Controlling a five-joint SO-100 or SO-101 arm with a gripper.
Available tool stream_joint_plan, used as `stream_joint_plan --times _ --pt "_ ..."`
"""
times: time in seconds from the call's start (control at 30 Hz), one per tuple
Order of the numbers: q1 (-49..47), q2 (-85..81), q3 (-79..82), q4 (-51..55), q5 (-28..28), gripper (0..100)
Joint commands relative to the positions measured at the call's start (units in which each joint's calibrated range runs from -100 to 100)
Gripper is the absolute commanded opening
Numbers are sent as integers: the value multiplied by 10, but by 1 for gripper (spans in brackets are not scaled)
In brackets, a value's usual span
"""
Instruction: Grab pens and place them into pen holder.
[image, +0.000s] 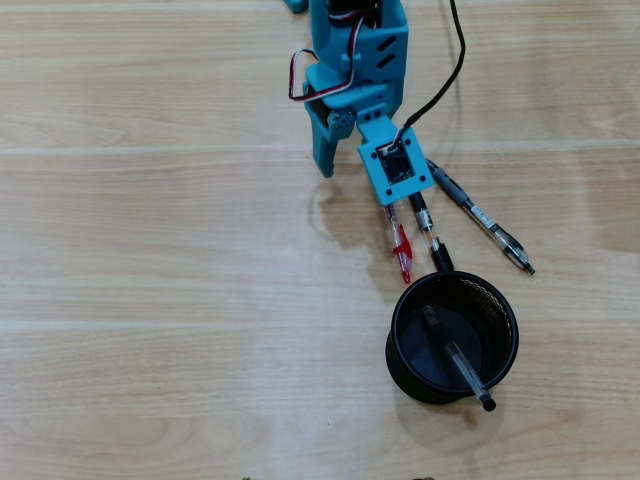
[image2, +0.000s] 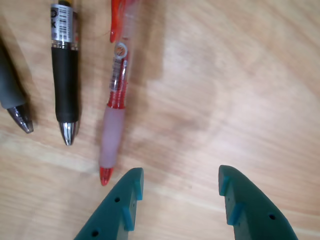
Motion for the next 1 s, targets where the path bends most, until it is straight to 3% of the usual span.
stream_joint_plan --times 0.0,0.3,0.8,0.93,0.97 --pt "-17 39 -41 -18 -30 18" --pt "-59 92 -83 -18 -71 18" --pt "-64 192 -76 -71 -70 17" --pt "-49 194 -80 -68 -74 2" --pt "-44 193 -80 -65 -74 2"
